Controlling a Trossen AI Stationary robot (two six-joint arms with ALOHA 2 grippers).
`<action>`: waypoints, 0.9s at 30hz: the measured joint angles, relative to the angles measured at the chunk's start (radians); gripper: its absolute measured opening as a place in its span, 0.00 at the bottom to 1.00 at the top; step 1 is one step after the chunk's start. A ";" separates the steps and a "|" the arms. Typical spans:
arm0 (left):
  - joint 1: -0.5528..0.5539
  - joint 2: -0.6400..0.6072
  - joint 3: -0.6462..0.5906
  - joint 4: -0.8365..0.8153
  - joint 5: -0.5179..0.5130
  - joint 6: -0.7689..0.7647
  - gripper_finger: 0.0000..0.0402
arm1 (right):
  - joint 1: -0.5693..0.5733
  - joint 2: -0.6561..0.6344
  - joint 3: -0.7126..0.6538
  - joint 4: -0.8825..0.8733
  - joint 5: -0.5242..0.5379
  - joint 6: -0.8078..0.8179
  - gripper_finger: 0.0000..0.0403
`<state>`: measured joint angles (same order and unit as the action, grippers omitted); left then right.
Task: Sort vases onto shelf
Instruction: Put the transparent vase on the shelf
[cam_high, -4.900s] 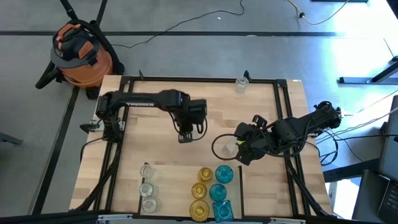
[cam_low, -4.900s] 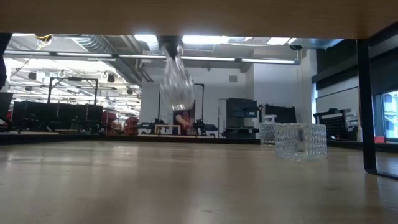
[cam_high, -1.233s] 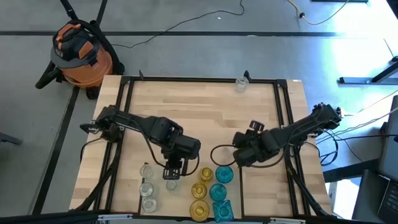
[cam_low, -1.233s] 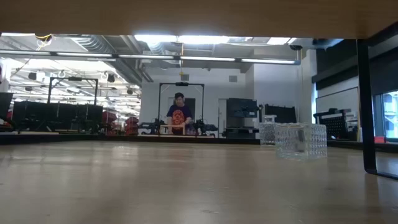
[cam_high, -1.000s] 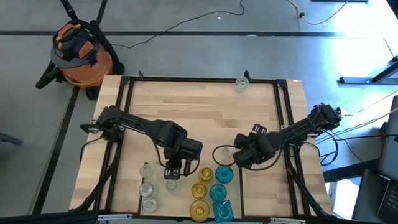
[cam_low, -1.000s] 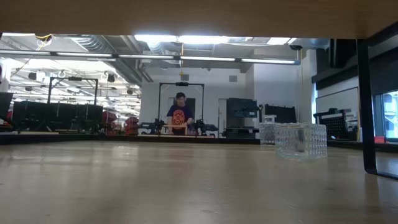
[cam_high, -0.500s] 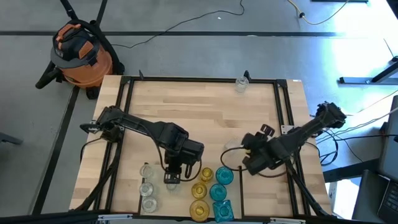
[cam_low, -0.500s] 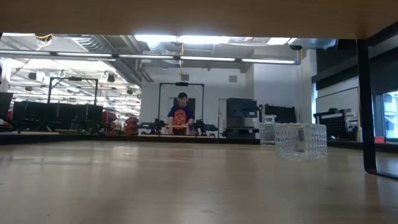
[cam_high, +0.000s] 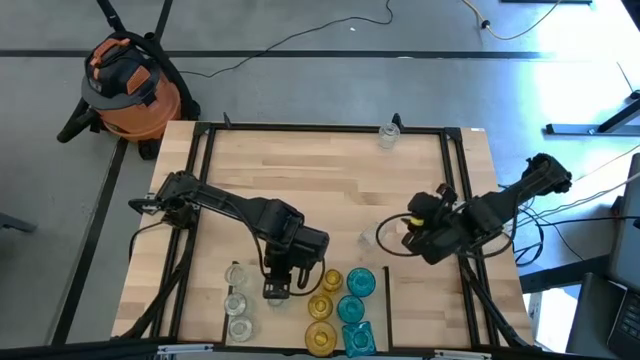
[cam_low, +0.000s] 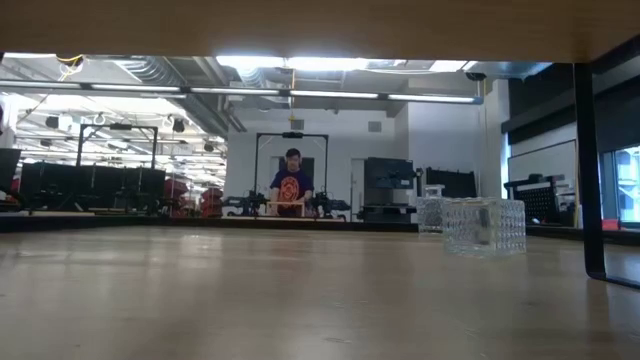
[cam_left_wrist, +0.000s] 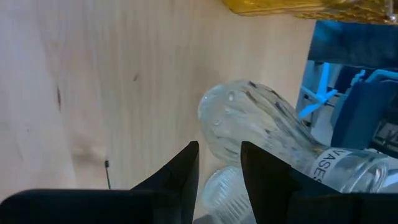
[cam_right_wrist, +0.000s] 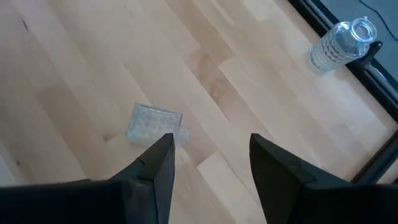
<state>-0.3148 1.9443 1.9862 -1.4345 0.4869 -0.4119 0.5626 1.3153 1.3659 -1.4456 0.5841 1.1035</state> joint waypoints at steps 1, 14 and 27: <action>-0.002 0.001 0.000 0.006 0.002 -0.002 0.28 | 0.000 -0.008 0.000 0.000 0.000 0.002 0.41; -0.007 0.001 0.000 0.043 0.040 -0.030 0.28 | 0.000 -0.023 0.000 0.013 0.000 0.029 0.41; -0.045 0.001 0.000 0.070 0.071 -0.053 0.28 | 0.000 -0.022 0.000 0.042 -0.017 0.055 0.41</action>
<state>-0.3603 1.9450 1.9862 -1.3648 0.5578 -0.4647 0.5625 1.2928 1.3659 -1.4035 0.5674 1.1584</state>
